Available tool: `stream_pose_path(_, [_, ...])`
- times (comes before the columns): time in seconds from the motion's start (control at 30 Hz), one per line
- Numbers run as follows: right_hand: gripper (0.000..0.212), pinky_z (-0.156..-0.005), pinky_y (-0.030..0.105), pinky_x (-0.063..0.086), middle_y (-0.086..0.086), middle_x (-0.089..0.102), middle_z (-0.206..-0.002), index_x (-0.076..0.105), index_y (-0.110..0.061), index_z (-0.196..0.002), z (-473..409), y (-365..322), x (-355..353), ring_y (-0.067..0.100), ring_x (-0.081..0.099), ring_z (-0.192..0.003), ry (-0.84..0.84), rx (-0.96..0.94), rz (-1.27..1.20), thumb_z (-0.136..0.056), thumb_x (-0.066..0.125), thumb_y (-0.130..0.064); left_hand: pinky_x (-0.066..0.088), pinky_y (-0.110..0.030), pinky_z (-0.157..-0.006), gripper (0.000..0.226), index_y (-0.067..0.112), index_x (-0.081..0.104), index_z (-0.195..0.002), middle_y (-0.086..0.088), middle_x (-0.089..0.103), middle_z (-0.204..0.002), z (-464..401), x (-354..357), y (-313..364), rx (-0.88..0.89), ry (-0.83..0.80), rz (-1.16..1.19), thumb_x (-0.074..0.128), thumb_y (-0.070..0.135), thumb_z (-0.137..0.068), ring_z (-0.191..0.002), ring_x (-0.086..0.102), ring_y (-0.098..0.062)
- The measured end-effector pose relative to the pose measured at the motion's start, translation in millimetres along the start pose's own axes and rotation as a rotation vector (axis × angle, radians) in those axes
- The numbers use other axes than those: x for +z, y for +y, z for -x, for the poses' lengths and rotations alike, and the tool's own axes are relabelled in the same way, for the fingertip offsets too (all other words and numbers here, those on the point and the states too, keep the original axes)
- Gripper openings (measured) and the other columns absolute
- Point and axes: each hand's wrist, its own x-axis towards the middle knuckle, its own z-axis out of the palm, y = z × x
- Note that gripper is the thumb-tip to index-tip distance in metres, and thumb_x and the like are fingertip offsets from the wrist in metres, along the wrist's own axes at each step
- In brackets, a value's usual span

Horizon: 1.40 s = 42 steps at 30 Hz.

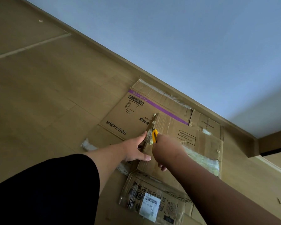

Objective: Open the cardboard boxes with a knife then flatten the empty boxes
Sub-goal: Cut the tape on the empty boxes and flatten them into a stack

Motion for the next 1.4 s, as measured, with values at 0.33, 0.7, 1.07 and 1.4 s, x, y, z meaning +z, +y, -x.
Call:
stream_pose_path(0.33, [0.038,-0.062,0.04,0.063,0.009,0.065,-0.084,0.042,-0.009,-0.132,15.6,1.8,18.7,0.023,0.071,-0.068,0.092,-0.01,-0.041,-0.095,0.05,-0.012,0.03,-0.041,-0.118,0.125,0.051,-0.013,-0.148,0.004,0.029,-0.161,3.5,3.1,-4.8,0.023,0.002,-0.046,0.078,0.063,-0.063,-0.146,0.028,-0.011])
stream_pose_path(0.7, [0.031,-0.062,0.043,0.063,0.011,0.065,-0.092,0.046,-0.01,-0.125,32.5,-5.2,33.6,0.027,0.072,-0.074,0.034,0.001,-0.168,-0.094,0.047,-0.01,0.028,-0.043,-0.119,0.116,0.05,-0.012,-0.149,0.002,0.028,-0.161,3.7,2.4,-7.3,-0.008,0.021,-0.11,0.077,0.05,-0.076,-0.146,0.029,-0.014])
stream_pose_path(1.07, [0.028,-0.068,0.041,0.063,0.006,0.068,-0.089,0.048,-0.016,-0.124,42.6,2.4,41.8,0.023,0.072,-0.073,0.068,-0.032,-0.221,-0.096,0.044,-0.017,0.029,-0.044,-0.119,0.115,0.049,-0.011,-0.151,-0.001,0.025,-0.162,6.2,2.7,-5.0,-0.025,0.001,-0.052,0.079,0.041,-0.079,-0.147,0.026,-0.016])
stream_pose_path(1.4, [0.051,-0.065,0.029,0.058,-0.004,0.063,-0.082,0.024,-0.038,-0.149,59.5,47.0,28.3,0.008,0.064,-0.069,0.218,-0.134,-0.227,-0.102,0.045,-0.036,0.036,-0.043,-0.115,0.118,0.055,-0.004,-0.149,0.005,0.031,-0.16,5.6,-0.5,-2.7,-0.035,0.027,0.018,0.08,0.055,-0.066,-0.142,0.036,-0.018])
